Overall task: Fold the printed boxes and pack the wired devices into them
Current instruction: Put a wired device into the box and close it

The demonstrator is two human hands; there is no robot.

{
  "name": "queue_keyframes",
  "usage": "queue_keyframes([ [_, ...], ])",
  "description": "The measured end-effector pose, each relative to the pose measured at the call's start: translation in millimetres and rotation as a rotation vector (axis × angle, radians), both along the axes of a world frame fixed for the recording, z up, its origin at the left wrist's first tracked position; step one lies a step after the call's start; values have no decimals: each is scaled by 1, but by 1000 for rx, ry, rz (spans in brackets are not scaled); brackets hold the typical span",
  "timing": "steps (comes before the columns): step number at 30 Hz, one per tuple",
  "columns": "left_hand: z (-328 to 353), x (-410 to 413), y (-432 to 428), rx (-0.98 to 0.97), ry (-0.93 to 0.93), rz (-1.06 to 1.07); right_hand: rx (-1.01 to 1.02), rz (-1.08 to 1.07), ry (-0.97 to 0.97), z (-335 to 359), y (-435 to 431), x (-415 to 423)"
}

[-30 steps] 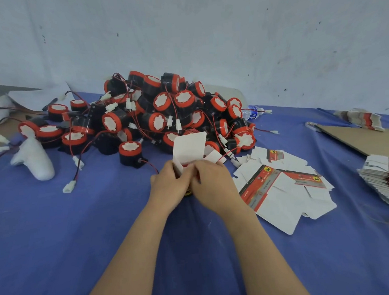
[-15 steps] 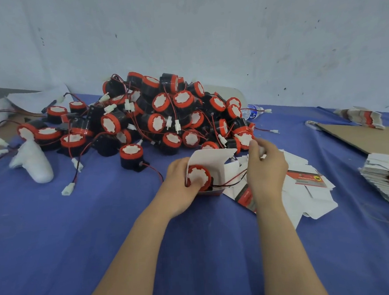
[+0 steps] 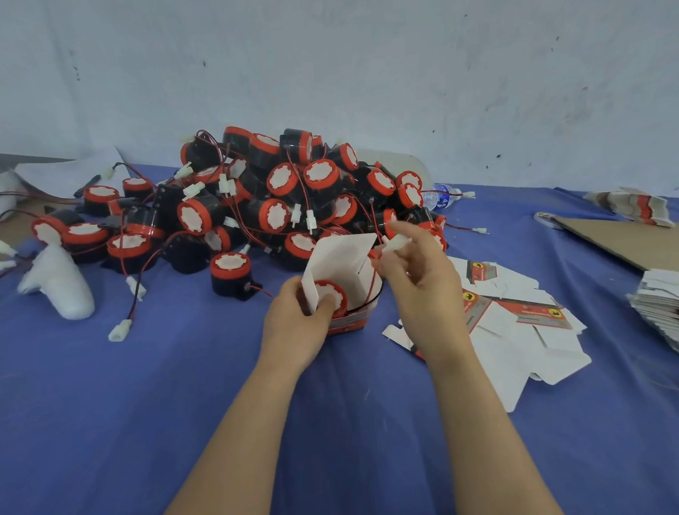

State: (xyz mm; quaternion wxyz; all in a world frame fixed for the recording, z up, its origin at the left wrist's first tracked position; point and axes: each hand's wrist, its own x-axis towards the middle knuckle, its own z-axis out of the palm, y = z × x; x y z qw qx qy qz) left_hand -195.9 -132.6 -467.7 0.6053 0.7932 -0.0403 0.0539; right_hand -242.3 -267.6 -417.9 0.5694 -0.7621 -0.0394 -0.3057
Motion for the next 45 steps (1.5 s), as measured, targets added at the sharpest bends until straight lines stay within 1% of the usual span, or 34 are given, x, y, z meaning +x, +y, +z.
queue_keyframes([
  [2,0,0,0,15,1,50,-2,-17,-30,0,3,-2],
  [5,1,-1,0,29,-17,105,59,27,-66,5,5,-4],
  [10,0,-3,-2,106,-97,150,-4,277,8,3,22,-4],
  [11,1,-4,-3,122,-107,143,8,289,10,1,26,-3],
  [12,1,-4,-3,134,-114,127,34,262,-4,-1,28,-1],
  [14,2,-4,-4,130,-126,75,98,102,-37,-4,24,5],
  [16,3,-4,-3,78,-103,43,144,-72,-8,-10,14,9],
  [17,4,-4,-3,43,-70,31,140,-127,22,-14,9,10],
  [18,4,-4,-3,14,-32,19,110,-164,42,-18,7,12],
  [20,3,-4,-4,-15,15,-2,-14,-227,49,-26,6,16],
  [24,-1,-4,-4,-27,8,19,-307,-351,112,-33,5,21],
  [29,-3,-2,-4,-6,-22,47,-485,-327,278,-33,6,19],
  [32,-2,-4,-4,23,-53,48,-538,-288,340,-28,8,18],
  [36,1,-6,-4,133,-135,17,-554,-197,428,-19,-1,14],
  [38,3,-7,-5,175,-189,4,-632,-197,451,-14,-5,13],
  [41,4,-8,-5,192,-233,-11,-749,-199,459,-10,-7,11],
  [45,3,-8,-5,180,-258,-20,-760,-193,491,-7,-2,11],
])
